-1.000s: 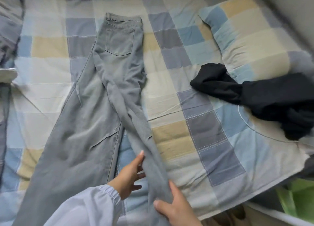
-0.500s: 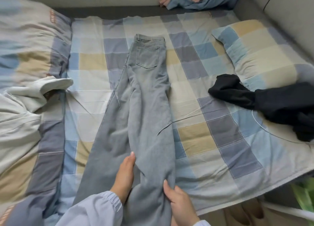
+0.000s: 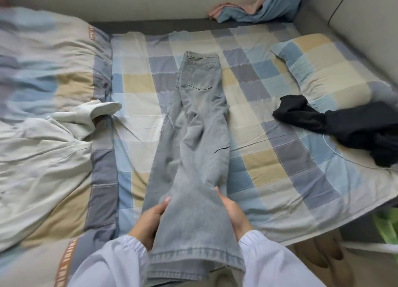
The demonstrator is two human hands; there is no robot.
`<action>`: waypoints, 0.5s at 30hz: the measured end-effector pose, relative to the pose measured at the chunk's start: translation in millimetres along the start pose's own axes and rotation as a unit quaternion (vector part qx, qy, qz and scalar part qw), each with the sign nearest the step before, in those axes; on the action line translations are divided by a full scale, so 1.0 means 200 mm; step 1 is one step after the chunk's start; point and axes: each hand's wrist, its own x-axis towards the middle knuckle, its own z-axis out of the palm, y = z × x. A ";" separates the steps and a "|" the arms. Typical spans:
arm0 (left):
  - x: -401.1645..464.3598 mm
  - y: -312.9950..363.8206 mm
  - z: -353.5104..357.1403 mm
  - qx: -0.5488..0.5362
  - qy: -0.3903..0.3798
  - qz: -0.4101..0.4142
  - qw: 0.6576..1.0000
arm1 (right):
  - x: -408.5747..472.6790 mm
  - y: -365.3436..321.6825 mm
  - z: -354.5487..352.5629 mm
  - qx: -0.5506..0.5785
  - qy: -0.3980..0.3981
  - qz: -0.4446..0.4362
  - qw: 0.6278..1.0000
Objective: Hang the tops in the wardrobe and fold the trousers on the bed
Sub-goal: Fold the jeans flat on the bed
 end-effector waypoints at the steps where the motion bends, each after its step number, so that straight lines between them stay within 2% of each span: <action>1: -0.03 0.02 -0.10 0.040 0.013 0.016 0.999 | -0.02 0.01 0.00 -0.010 0.016 -0.002 1.000; 3: -0.06 0.06 -0.30 0.136 0.064 0.093 0.984 | -0.05 0.06 -0.03 -0.011 0.031 0.002 0.999; 5: -0.10 0.09 -0.41 0.264 0.113 0.137 0.948 | -0.07 0.13 -0.06 -0.034 0.039 0.011 0.999; 8: -0.13 0.06 -0.45 0.401 0.132 0.167 0.891 | -0.10 0.25 -0.11 -0.104 0.060 0.031 0.992; 11: -0.21 -0.05 -0.46 0.420 0.178 0.229 0.860 | -0.10 0.43 -0.20 -0.183 0.120 0.034 0.975; 15: -0.19 -0.32 -0.53 0.418 0.289 0.282 0.814 | -0.04 0.73 -0.32 -0.265 0.195 -0.012 0.944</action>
